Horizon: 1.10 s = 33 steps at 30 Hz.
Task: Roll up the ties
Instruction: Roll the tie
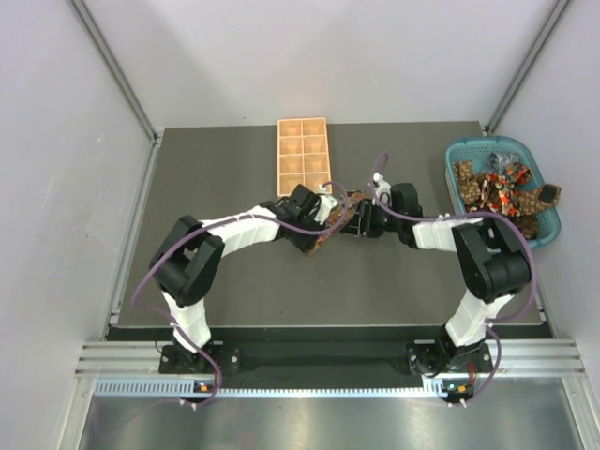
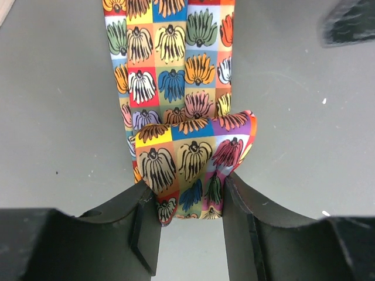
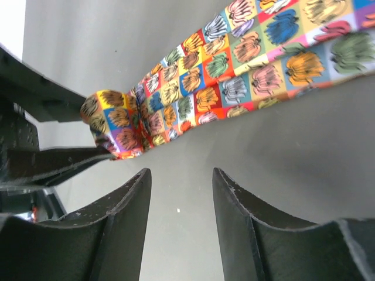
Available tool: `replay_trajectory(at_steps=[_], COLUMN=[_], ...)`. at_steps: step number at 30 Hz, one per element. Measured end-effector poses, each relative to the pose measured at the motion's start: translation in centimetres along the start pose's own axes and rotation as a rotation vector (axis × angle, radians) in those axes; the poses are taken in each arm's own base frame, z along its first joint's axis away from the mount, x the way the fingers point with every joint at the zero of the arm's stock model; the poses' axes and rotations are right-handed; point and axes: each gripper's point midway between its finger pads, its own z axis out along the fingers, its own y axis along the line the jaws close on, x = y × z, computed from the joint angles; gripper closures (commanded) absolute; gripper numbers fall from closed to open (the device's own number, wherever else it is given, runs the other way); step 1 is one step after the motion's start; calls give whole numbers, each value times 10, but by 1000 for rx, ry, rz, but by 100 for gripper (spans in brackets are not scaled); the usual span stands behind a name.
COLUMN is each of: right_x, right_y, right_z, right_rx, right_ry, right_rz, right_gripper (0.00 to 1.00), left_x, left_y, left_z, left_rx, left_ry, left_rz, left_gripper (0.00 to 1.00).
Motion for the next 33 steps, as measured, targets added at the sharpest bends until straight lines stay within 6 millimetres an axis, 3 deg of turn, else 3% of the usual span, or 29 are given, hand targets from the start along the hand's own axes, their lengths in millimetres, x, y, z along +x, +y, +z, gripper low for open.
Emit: replay_trajectory(at_steps=[5, 11, 16, 19, 22, 25, 28, 33], right_x=[-4, -20, -32, -30, -11, 7, 26, 74], right_y=[0, 11, 33, 63, 95, 114, 119, 122], right_z=[-20, -61, -93, -104, -109, -108, -99, -63], right_rx=[61, 146, 200, 199, 167, 155, 177, 253], right_ry=[-72, -238, -378, -437, -458, -452, -413, -236], right_rz=[-32, -129, -239, -341, -446, -521, -583, -736], right_gripper=[55, 55, 55, 55, 55, 55, 56, 56], left_x=[0, 0, -1, -1, -1, 0, 0, 3], left_y=[0, 0, 0, 1, 1, 1, 1, 1], left_z=[0, 1, 3, 4, 5, 6, 7, 7], left_rx=[-2, -4, -1, 1, 2, 4, 2, -2], left_ry=[72, 162, 274, 338, 394, 443, 488, 551], left_rz=[-25, -53, -61, -63, -65, -65, -63, -58], left_gripper=[60, 60, 60, 59, 59, 59, 58, 58])
